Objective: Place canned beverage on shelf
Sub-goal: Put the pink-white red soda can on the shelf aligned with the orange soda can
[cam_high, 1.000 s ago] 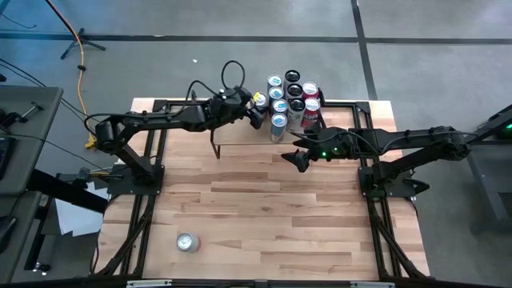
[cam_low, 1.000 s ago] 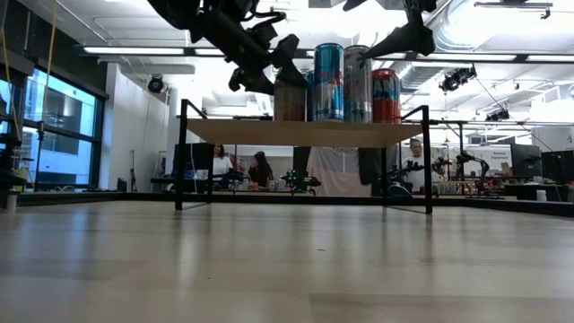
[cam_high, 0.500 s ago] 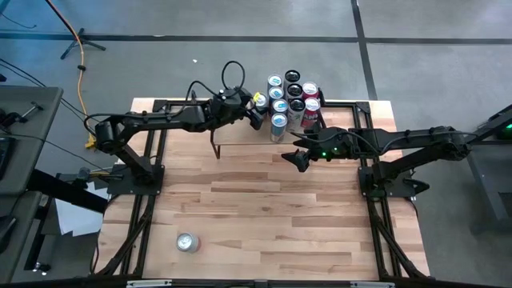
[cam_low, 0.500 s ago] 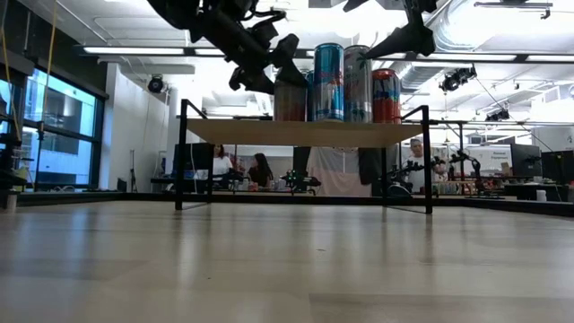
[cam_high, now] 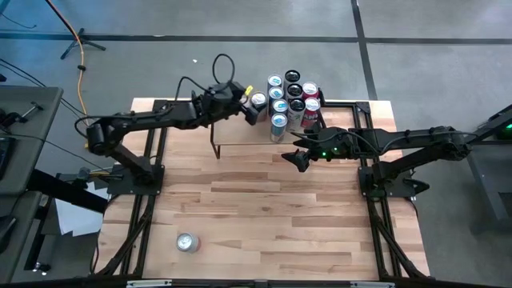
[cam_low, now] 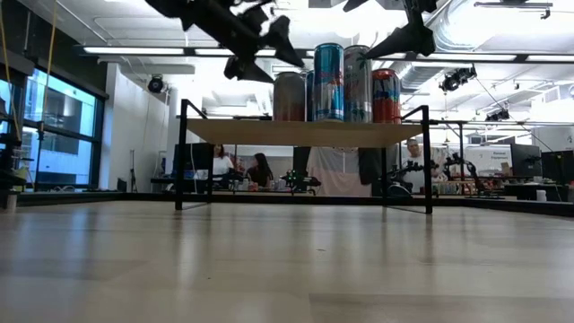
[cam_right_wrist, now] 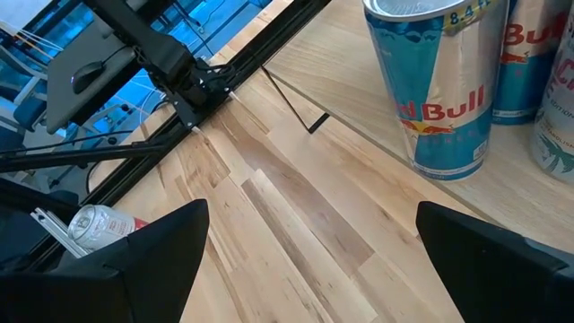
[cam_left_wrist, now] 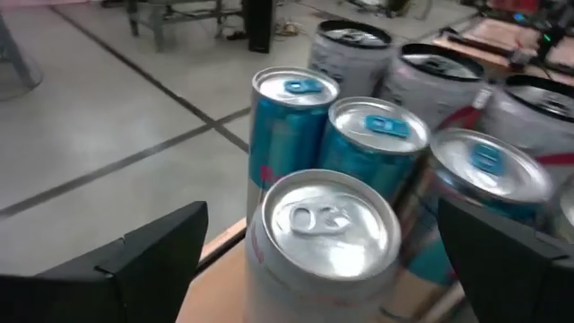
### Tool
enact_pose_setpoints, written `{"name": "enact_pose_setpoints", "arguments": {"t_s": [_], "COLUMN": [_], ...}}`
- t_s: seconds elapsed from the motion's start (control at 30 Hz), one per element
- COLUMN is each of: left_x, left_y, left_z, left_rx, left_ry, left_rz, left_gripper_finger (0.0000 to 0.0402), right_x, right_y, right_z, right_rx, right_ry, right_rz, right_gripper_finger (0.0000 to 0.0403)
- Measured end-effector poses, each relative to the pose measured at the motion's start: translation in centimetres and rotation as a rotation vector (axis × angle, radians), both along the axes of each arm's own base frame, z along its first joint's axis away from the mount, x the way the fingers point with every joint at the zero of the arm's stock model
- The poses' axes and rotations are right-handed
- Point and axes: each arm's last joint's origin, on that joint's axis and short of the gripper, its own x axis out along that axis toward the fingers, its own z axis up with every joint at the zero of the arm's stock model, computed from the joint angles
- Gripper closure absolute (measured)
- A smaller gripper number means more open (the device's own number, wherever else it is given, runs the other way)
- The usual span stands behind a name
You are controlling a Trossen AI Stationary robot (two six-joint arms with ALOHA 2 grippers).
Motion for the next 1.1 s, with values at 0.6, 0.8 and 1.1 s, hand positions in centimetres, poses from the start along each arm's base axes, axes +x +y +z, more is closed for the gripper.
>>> {"name": "enact_pose_setpoints", "arguments": {"t_s": [0.6,0.8,1.1], "left_x": [-10.8,-13.5,-14.2], "left_y": [-10.8,-18.5,-29.8], "left_z": [8.0,7.3,3.8], "left_rx": [-0.246,-0.381,-0.635], "left_ry": [-0.087,-0.118,0.081], "left_rz": [-0.369,-0.390,-0.551], "left_gripper_finger": [0.0007,0.0005,0.0007], "right_x": [0.0,0.0,0.1], "right_y": [0.0,0.1,0.6], "right_z": [0.0,0.0,0.0], "right_rx": [-0.016,-0.037,0.078], "right_ry": [0.004,0.012,-0.002], "right_rz": [0.010,0.044,0.180], "right_gripper_finger": [0.0018,0.0018,0.0018]}}
